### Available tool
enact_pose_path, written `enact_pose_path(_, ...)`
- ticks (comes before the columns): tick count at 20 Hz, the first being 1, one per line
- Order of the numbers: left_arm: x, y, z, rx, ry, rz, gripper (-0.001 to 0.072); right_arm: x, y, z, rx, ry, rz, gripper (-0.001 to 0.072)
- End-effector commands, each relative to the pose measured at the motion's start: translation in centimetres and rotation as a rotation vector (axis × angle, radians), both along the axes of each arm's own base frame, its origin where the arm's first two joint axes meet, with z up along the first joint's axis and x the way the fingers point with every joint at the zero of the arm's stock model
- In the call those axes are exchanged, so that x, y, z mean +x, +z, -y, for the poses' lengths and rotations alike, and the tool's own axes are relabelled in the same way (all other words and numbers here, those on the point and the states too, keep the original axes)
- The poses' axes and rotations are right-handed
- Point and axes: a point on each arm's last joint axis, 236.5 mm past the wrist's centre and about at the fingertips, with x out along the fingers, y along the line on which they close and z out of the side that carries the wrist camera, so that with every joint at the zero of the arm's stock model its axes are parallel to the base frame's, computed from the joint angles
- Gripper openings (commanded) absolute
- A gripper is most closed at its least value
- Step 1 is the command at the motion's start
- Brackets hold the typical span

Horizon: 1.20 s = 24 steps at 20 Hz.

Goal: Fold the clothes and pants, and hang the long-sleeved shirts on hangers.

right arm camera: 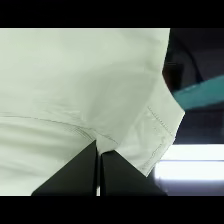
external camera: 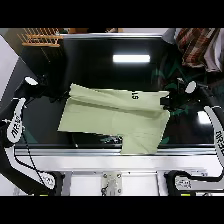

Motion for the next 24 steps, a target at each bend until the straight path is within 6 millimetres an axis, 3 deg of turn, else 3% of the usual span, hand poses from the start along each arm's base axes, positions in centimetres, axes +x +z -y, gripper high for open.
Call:
enact_pose_path(1, -1.5, -0.5, 0.1, 0.008, -0.034, -0.055, 0.0101, -0.9, -0.6, -0.4, 0.014, -0.003, -0.023, 0.0037)
enact_pose_path(2, -1.7, -0.3, -0.1, 0.001, -0.030, -0.066, 0.0386, -0.9, -0.3, -0.5, 0.021, -0.006, -0.016, 0.0210)
enact_pose_path(3, -1.8, 0.2, -0.3, -0.005, -0.034, -0.072, 0.0495, -0.7, 0.2, -0.6, 0.027, -0.010, -0.002, 0.0466)
enact_pose_path(4, -1.7, 1.2, -0.6, -0.008, -0.041, -0.064, 0.0495, -0.5, 1.1, -0.5, 0.022, -0.009, 0.022, 0.0510)
enact_pose_path(7, -1.7, 6.3, -4.0, 0.114, -0.005, 0.053, 0.0495, 0.0, 7.1, 0.2, 0.003, -0.024, 0.179, 0.0508)
enact_pose_path(8, -2.8, 7.5, -5.4, 0.185, 0.021, 0.060, 0.0495, -0.3, 9.7, 0.4, -0.005, -0.029, 0.239, 0.0508)
enact_pose_path(10, -7.1, 8.3, -8.0, 0.330, 0.040, 0.024, 0.0495, -1.2, 14.1, 0.3, -0.024, -0.022, 0.348, 0.0508)
enact_pose_path(12, -12.1, 7.1, -8.4, 0.379, 0.058, -0.040, 0.0496, -2.2, 17.9, 0.0, -0.029, -0.022, 0.451, 0.0508)
enact_pose_path(14, -16.7, 4.6, -7.6, 0.350, 0.105, -0.108, 0.0495, -3.2, 20.5, -0.1, -0.038, -0.021, 0.523, 0.0508)
enact_pose_path(17, -22.0, 0.2, -7.6, 0.310, 0.269, -0.199, 0.0496, -4.0, 22.7, -0.6, -0.027, -0.020, 0.582, 0.0508)
enact_pose_path(19, -23.1, -1.8, -7.3, 0.256, 0.390, -0.199, 0.0496, -4.1, 23.0, -1.1, -0.007, -0.020, 0.592, 0.0508)
enact_pose_path(24, -20.9, -3.3, -6.0, 0.146, 0.530, -0.116, 0.0496, -4.0, 23.2, -2.0, 0.039, -0.021, 0.594, 0.0508)
